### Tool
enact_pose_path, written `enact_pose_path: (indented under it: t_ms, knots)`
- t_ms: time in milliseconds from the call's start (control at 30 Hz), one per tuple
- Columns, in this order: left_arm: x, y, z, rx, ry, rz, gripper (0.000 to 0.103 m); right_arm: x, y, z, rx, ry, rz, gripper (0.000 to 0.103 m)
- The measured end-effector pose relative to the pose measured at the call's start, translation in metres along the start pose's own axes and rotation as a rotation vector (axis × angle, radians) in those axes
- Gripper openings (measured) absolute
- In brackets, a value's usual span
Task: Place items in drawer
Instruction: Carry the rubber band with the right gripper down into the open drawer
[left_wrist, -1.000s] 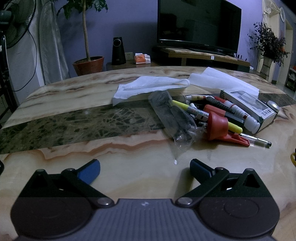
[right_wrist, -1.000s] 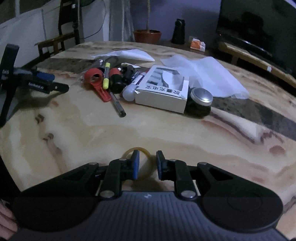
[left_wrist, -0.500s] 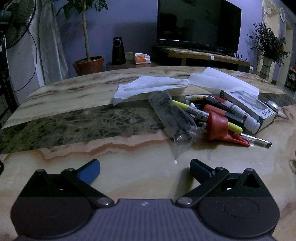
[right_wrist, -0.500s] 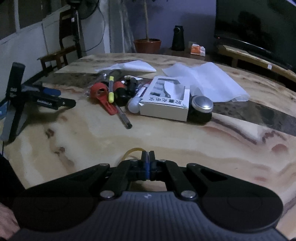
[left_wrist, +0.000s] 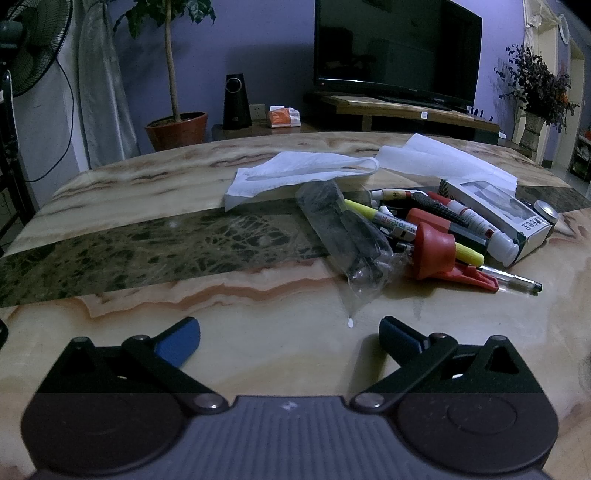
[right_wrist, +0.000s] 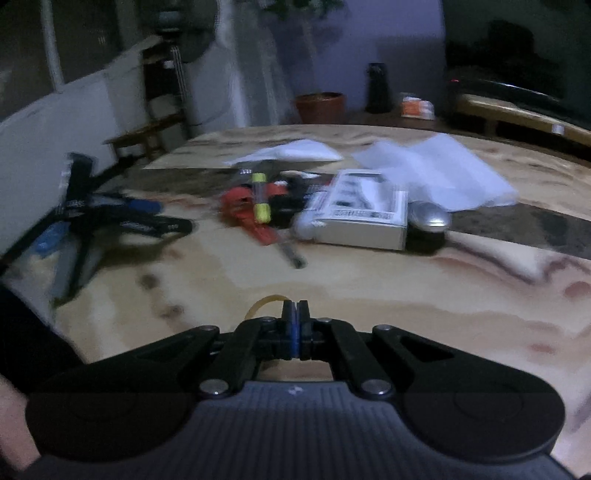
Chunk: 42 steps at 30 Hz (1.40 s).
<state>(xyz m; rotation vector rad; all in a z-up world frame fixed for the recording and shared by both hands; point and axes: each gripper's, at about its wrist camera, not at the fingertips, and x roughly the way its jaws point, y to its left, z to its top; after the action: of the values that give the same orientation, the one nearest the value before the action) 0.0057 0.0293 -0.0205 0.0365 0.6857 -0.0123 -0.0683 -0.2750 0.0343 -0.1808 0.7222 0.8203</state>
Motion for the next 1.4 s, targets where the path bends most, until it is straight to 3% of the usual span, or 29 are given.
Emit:
enact_pose_path:
  t_ms: [300, 433, 567, 833, 1400]
  knots:
    - [0.000, 0.000, 0.000, 0.000, 0.000, 0.000, 0.103, -0.013, 0.021, -0.006, -0.061, -0.010, 0.147, 0.001]
    - [0.000, 0.000, 0.000, 0.000, 0.000, 0.000, 0.103, -0.019, 0.043, -0.020, -0.136, 0.036, 0.286, 0.001]
    - [0.000, 0.000, 0.000, 0.000, 0.000, 0.000, 0.103, -0.019, 0.053, -0.039, -0.156, 0.114, 0.339, 0.001]
    - [0.000, 0.000, 0.000, 0.000, 0.000, 0.000, 0.103, -0.001, 0.053, -0.069, -0.178, 0.289, 0.206, 0.001]
    - [0.000, 0.000, 0.000, 0.000, 0.000, 0.000, 0.103, 0.036, 0.052, -0.086, -0.217, 0.462, 0.102, 0.003]
